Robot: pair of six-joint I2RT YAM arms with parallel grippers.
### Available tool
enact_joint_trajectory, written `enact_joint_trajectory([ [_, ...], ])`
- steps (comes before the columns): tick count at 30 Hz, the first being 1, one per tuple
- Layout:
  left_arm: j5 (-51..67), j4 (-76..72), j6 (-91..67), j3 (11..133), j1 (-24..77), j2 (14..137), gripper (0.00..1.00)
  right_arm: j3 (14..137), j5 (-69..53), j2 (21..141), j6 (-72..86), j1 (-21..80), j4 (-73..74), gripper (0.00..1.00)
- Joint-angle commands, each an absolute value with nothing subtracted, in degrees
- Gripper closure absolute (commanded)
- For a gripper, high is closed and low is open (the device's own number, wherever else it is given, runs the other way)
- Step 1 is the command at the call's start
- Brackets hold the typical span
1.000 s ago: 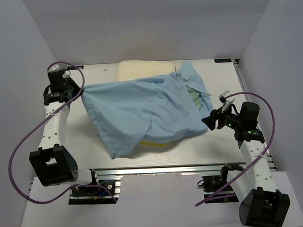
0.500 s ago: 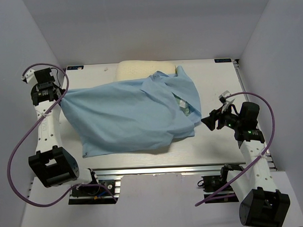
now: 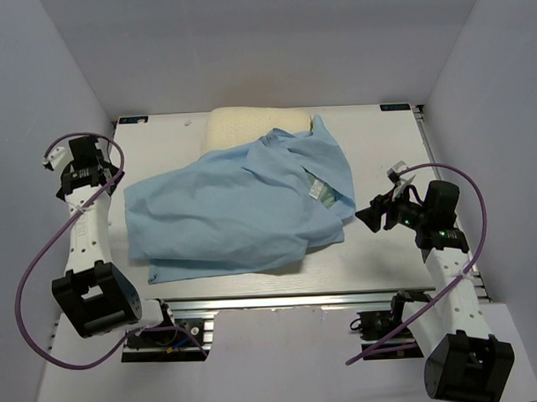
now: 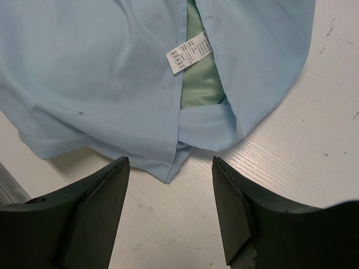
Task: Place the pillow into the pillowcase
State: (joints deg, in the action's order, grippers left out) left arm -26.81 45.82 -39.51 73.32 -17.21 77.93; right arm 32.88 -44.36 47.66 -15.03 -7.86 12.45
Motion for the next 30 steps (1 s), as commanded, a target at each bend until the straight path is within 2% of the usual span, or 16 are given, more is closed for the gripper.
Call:
enact_joint_trajectory([
  [1,-19.53,45.88,-34.22,72.34,-17.4,74.63,0.06,34.36,-46.93,48.77,-14.76,-8.09,12.83,0.33],
  [5,7.14,39.02,-26.21,66.99,-16.44,67.08,0.04,34.8,-48.16,50.1,-15.2,-8.09,13.54,0.33],
  [7,17.53,31.84,-25.31,62.69,-12.67,61.91,0.02,34.89,-48.43,50.53,-15.47,-8.09,14.06,0.33],
  [8,19.75,31.03,-25.83,60.23,-6.04,61.01,0.02,34.89,-48.51,50.62,-15.64,-8.09,14.06,0.33],
  [11,11.37,35.31,-27.68,59.85,9.79,61.34,0.02,34.63,-48.16,50.62,-15.73,-8.09,13.98,0.33],
  [12,4.99,38.03,-28.9,59.16,18.46,61.61,0.02,34.63,-47.99,50.54,-15.73,-8.09,14.06,0.32],
  [16,-10.08,42.62,-36.37,57.04,36.0,62.14,0.02,34.45,-48.07,51.06,-15.73,-8.09,13.89,0.32],
  [21,-28.62,45.78,-37.0,59.4,57.95,68.89,0.02,34.8,-48.6,52.12,-15.82,-8.09,14.33,0.32],
  [26,-47.42,54.82,-36.65,67.66,67.14,82.86,0.02,34.98,-48.08,51.95,-16.08,-8.09,14.68,0.32],
  [30,-53.95,56.16,-34.28,70.84,68.12,92.26,0.02,34.98,-47.9,51.68,-16.17,-8.09,14.68,0.32],
])
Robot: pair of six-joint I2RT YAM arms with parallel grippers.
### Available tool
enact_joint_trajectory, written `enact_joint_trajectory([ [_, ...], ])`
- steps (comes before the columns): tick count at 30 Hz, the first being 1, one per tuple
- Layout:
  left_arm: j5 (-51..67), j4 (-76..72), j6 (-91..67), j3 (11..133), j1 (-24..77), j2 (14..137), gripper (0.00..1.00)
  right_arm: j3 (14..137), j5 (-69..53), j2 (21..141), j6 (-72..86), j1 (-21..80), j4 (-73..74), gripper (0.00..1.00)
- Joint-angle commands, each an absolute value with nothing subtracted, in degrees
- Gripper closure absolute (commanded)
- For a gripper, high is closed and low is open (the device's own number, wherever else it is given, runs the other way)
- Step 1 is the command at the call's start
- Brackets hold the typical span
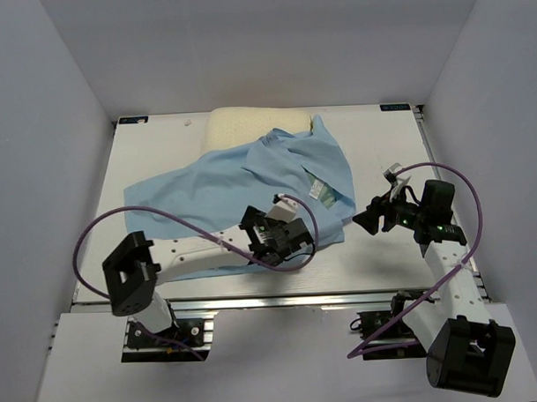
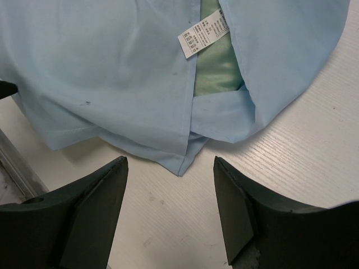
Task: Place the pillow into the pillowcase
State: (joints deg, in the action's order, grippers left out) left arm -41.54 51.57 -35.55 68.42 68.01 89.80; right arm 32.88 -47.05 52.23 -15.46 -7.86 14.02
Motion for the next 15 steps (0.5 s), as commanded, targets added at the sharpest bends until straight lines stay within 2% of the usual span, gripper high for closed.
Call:
enact_joint_trajectory([
  [1,-54.83,56.16,-33.76,71.01,68.12,93.07,0.02,35.07,-47.81,51.59,-16.26,-8.17,14.76,0.32],
  [5,-59.4,54.41,-30.68,70.4,68.12,96.59,0.06,35.16,-48.25,51.59,-16.35,-8.17,14.85,0.32],
  [9,-60.82,54.49,-30.41,70.84,68.03,98.96,0.32,35.24,-48.25,51.59,-16.35,-8.17,15.03,0.32],
  [10,-60.56,54.58,-30.41,70.75,68.03,98.96,0.43,35.24,-48.25,51.5,-16.43,-8.17,15.03,0.32],
  [12,-59.77,54.32,-30.32,70.31,67.76,98.09,0.58,35.24,-48.16,51.5,-16.44,-8.17,15.12,0.32],
  [13,-59.33,54.49,-30.41,70.14,67.68,97.48,0.75,35.16,-48.08,51.5,-16.44,-8.17,15.03,0.32],
  [15,-59.41,55.28,-32.59,69.17,67.24,94.67,1.0,35.24,-48.16,51.59,-16.44,-8.17,15.12,0.32],
])
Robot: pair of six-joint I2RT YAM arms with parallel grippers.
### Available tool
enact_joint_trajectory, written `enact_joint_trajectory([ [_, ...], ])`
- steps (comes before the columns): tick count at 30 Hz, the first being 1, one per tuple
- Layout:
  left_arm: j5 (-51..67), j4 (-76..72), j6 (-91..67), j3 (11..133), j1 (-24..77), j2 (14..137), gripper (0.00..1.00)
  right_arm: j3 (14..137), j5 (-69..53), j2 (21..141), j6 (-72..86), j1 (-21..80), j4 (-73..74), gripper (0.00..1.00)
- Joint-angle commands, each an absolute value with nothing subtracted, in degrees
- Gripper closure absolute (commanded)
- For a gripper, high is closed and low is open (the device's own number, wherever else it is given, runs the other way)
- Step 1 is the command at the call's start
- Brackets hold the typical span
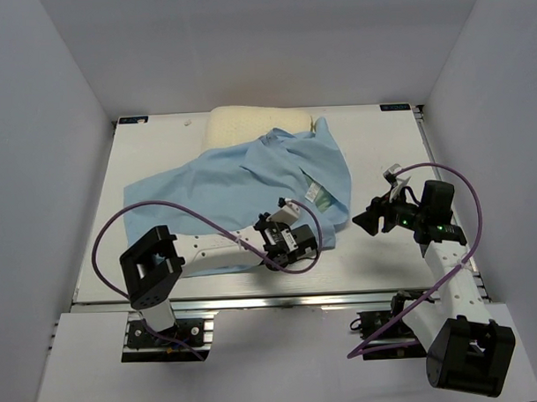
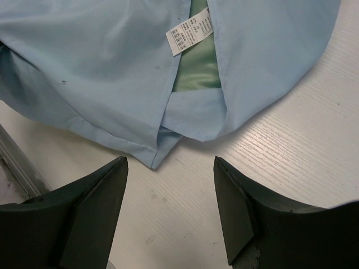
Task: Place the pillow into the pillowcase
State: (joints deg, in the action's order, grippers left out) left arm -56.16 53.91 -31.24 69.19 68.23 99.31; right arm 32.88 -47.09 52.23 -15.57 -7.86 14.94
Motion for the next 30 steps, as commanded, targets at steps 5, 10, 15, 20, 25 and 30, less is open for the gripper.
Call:
enact_joint_trajectory([
  [5,-55.73,53.97,-32.52,64.43,63.12,86.24,1.0,35.16,-48.6,51.85,-16.44,-8.17,15.12,0.32],
  [10,-50.56,54.05,-32.26,59.16,55.65,76.92,1.0,35.07,-48.6,51.77,-16.35,-8.17,15.12,0.32],
  [15,-45.44,56.16,-33.57,57.22,42.99,74.27,1.0,35.16,-48.96,51.94,-16.35,-8.17,15.12,0.32],
  [20,-46.05,59.67,-37.61,56.86,35.7,75.06,1.0,35.16,-48.78,51.33,-16.35,-8.09,15.21,0.31],
  [25,-44.73,62.73,-38.66,59.15,26.84,77.51,0.98,35.24,-49.04,51.15,-16.35,-8.17,15.29,0.32],
  [30,-43.87,64.69,-42.36,61.34,13.73,80.15,0.96,35.16,-49.75,51.06,-16.26,-8.17,15.38,0.32],
])
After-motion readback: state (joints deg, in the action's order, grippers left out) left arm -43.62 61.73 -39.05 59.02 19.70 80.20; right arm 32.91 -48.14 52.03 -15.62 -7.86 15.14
